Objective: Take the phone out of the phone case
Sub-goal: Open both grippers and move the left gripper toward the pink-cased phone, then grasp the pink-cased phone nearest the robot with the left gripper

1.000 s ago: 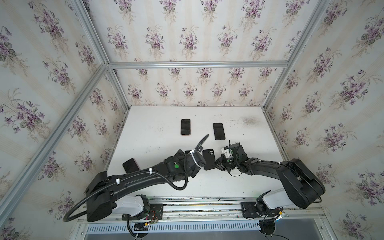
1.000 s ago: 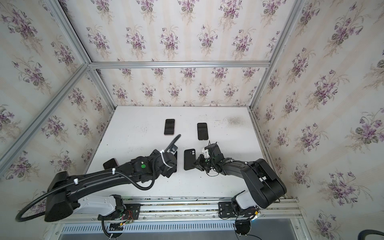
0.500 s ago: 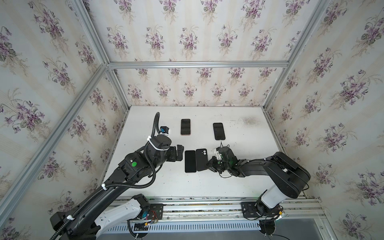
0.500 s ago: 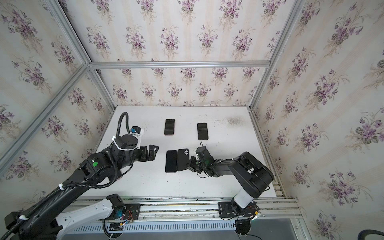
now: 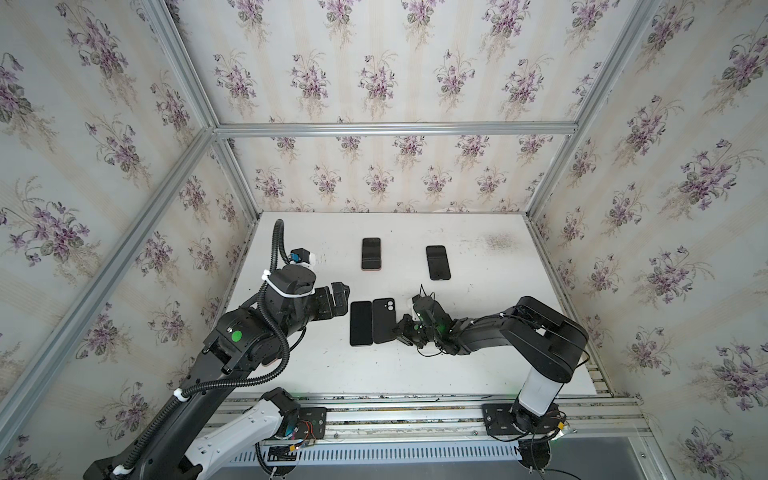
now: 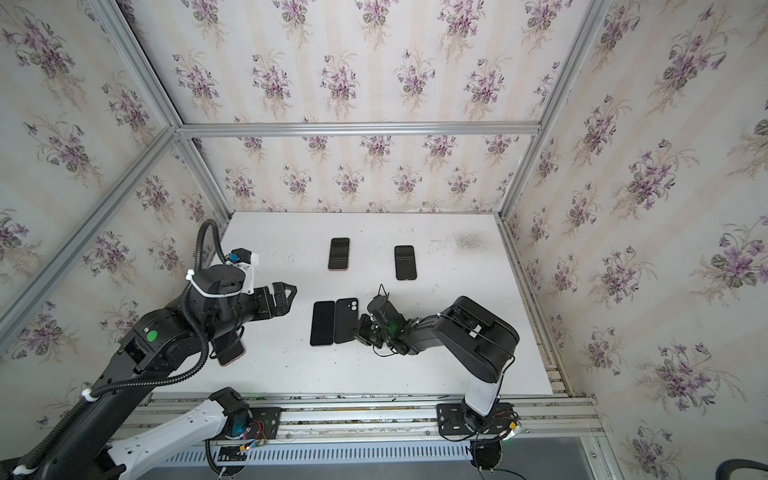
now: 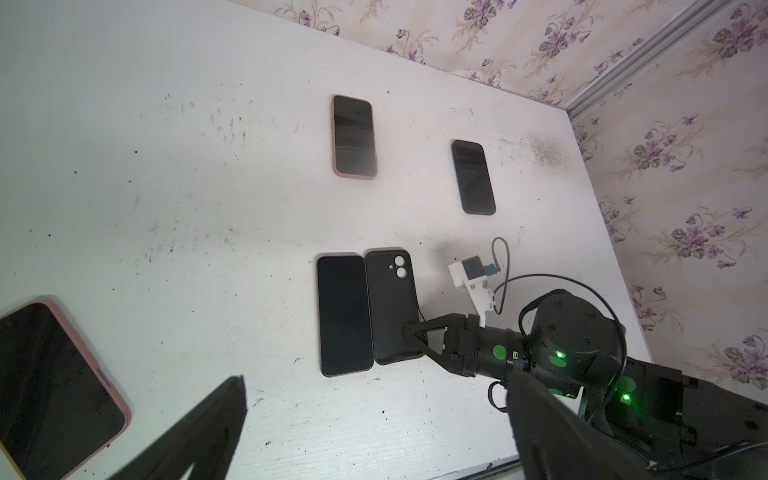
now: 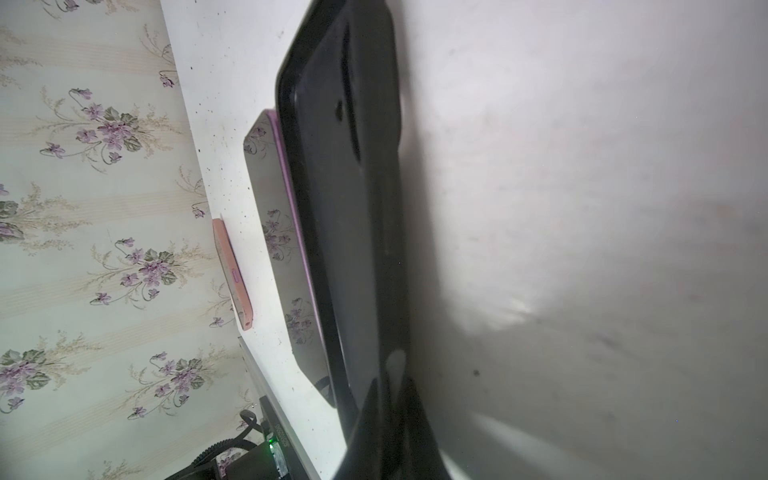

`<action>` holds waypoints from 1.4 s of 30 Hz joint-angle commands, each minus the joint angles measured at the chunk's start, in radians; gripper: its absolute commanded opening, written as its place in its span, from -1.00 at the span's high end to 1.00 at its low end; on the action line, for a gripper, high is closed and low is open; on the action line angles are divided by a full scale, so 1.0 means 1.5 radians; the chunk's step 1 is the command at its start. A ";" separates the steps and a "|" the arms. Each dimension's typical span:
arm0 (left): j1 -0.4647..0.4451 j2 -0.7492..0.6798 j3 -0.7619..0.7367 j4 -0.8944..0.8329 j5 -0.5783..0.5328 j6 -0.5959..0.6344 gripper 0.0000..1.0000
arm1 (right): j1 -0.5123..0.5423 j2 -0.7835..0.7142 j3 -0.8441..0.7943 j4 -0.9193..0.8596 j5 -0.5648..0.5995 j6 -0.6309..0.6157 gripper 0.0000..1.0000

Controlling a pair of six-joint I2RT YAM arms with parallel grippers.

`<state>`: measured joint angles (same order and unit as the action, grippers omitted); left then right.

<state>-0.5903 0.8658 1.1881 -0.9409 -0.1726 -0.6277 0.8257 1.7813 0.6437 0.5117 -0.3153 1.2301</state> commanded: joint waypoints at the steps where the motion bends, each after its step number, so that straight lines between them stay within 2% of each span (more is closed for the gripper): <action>1: 0.010 -0.010 -0.002 -0.026 0.015 -0.037 -0.99 | 0.004 0.006 0.013 -0.008 0.009 0.012 0.88; 8: 0.025 -0.023 -0.001 -0.039 0.026 -0.045 -0.99 | 0.005 -0.016 0.039 -0.089 -0.001 -0.024 0.22; 13: 0.038 -0.024 0.009 -0.068 0.005 -0.066 -0.99 | 0.004 -0.040 0.080 -0.212 -0.010 -0.076 -0.13; 16: 0.050 -0.023 0.012 -0.076 0.012 -0.075 -0.99 | 0.002 -0.063 0.095 -0.280 -0.006 -0.100 -0.43; 23: 0.099 -0.016 0.009 -0.104 0.019 -0.099 -0.99 | -0.006 -0.124 0.130 -0.389 -0.008 -0.169 -0.57; 24: 0.116 -0.015 0.007 -0.109 0.024 -0.103 -0.99 | -0.006 -0.136 0.135 -0.403 -0.003 -0.181 -0.73; 25: 0.134 -0.015 0.003 -0.114 0.031 -0.105 -0.99 | -0.007 -0.151 0.140 -0.420 0.001 -0.198 -0.81; 28: 0.199 -0.015 -0.016 -0.125 0.053 -0.112 -0.99 | -0.007 -0.201 0.152 -0.474 0.034 -0.247 -0.83; 32: 0.288 -0.007 -0.049 -0.138 0.065 -0.098 -0.99 | -0.007 -0.279 0.140 -0.498 0.074 -0.314 -0.99; 37: 0.394 0.030 -0.088 -0.140 0.038 -0.047 -0.99 | -0.019 -0.352 0.148 -0.551 0.089 -0.384 -0.99; 41: 0.443 0.071 -0.097 -0.125 -0.027 -0.012 -0.99 | -0.059 -0.376 0.150 -0.564 0.057 -0.389 -0.99; 42: 0.470 0.084 -0.102 -0.114 -0.012 0.006 -0.99 | -0.073 -0.379 0.148 -0.559 0.046 -0.386 -0.99</action>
<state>0.0685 0.9638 1.0451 -1.1305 -0.1383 -0.6819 0.7452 1.2270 0.8562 -0.3042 -0.2226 0.6834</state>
